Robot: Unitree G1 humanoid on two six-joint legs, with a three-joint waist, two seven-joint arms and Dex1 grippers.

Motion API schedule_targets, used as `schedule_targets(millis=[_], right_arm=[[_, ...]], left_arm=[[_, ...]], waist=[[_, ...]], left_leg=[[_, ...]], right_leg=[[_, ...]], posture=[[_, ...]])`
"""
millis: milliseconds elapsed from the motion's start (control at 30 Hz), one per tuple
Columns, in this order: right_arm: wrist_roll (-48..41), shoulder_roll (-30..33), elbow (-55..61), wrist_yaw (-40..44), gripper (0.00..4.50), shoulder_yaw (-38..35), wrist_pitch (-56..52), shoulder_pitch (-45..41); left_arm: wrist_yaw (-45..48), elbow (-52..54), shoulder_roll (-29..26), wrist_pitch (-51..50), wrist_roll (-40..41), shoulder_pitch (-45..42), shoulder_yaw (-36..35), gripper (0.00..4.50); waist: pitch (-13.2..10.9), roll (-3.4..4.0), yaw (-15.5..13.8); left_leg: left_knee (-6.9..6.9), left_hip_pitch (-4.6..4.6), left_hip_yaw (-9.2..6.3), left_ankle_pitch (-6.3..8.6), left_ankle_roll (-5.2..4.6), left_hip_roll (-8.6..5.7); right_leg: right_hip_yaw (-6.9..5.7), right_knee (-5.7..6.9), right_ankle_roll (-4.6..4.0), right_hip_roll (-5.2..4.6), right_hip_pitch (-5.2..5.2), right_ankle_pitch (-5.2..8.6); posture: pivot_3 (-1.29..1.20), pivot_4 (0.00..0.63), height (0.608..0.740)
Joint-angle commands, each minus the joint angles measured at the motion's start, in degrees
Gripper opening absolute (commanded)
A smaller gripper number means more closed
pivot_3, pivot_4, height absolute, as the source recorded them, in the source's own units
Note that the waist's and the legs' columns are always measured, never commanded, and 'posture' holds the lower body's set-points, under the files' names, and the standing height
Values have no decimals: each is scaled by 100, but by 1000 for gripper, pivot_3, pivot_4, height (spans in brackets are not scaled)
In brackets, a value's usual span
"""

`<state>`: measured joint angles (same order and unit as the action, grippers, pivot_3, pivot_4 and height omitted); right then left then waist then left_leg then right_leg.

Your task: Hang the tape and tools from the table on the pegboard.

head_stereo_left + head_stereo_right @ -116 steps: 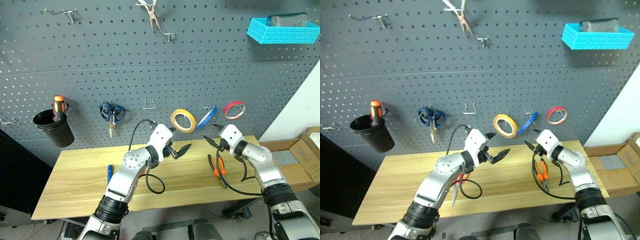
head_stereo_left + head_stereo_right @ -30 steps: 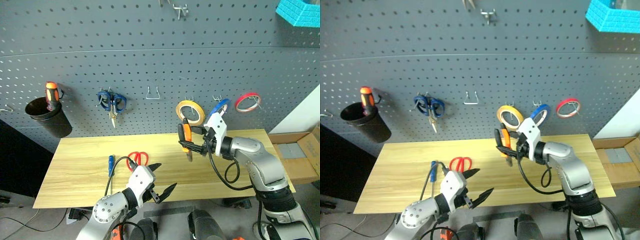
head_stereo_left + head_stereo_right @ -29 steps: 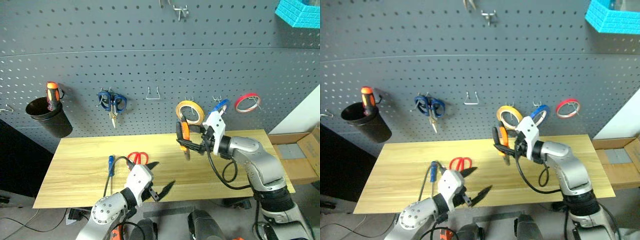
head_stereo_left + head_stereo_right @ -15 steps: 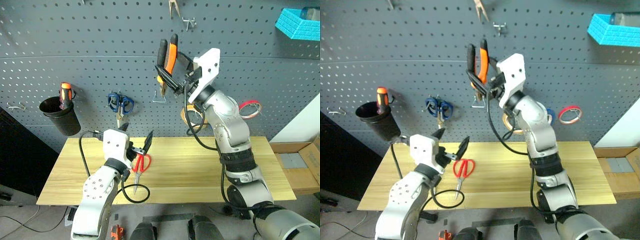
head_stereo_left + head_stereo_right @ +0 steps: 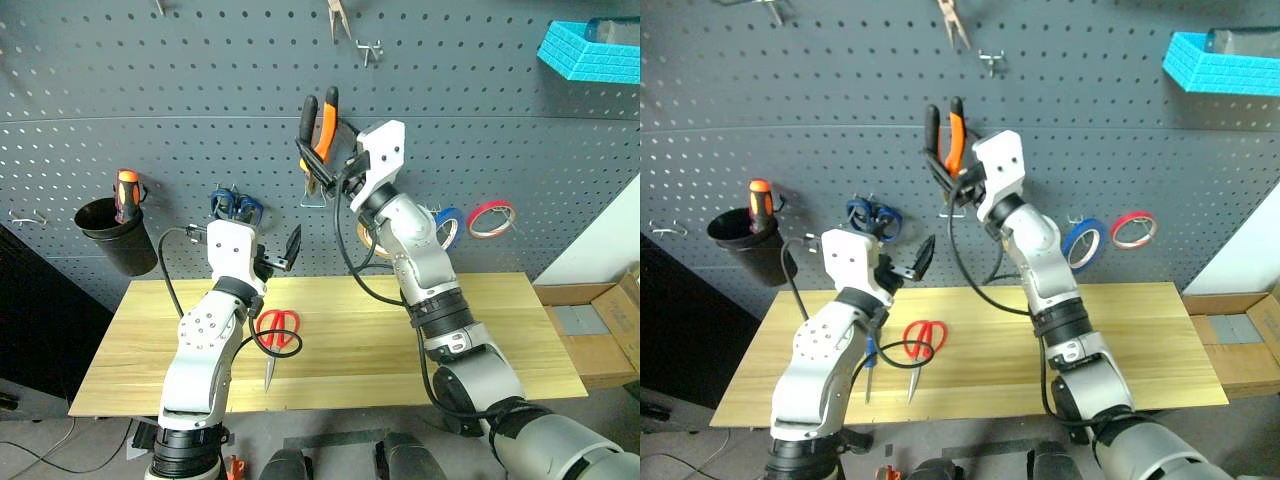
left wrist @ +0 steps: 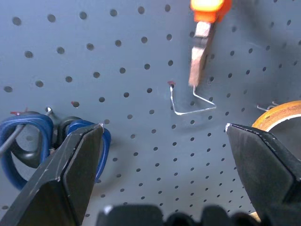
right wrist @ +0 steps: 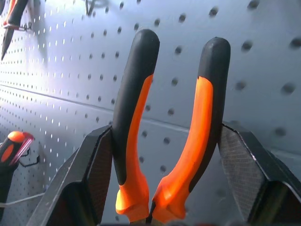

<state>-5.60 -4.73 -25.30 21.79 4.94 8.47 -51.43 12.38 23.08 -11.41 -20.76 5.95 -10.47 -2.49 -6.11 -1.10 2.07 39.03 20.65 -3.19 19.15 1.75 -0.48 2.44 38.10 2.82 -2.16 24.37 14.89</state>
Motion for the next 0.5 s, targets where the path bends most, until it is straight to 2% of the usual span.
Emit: schedule_targets(millis=[33,267,500], right_arm=[[159,-30,-129,-19,2923,137,212,-55],[539,100,-211,-37,2923,470,-247,289],[724,202,-2,-374,2923,432,-433,277]], left_arm=[[72,67,-51,169,1,-117,71,4500],[72,79,-36,180,-20,-105,95,4500],[59,68,0,209,-6,-96,139,4500]], waist=[[1,0,-2],[63,8,-2],[92,14,-20]], left_leg=[[0,0,0,0,0,0],[1,-20,1,-1,1,0],[-6,-127,-1,14,-24,-1]], right_leg=[[0,0,0,0,0,0],[3,2,0,-1,-16,0],[7,4,-7,8,-117,-4]], posture=[[40,68,740],[39,69,740],[33,68,740]])
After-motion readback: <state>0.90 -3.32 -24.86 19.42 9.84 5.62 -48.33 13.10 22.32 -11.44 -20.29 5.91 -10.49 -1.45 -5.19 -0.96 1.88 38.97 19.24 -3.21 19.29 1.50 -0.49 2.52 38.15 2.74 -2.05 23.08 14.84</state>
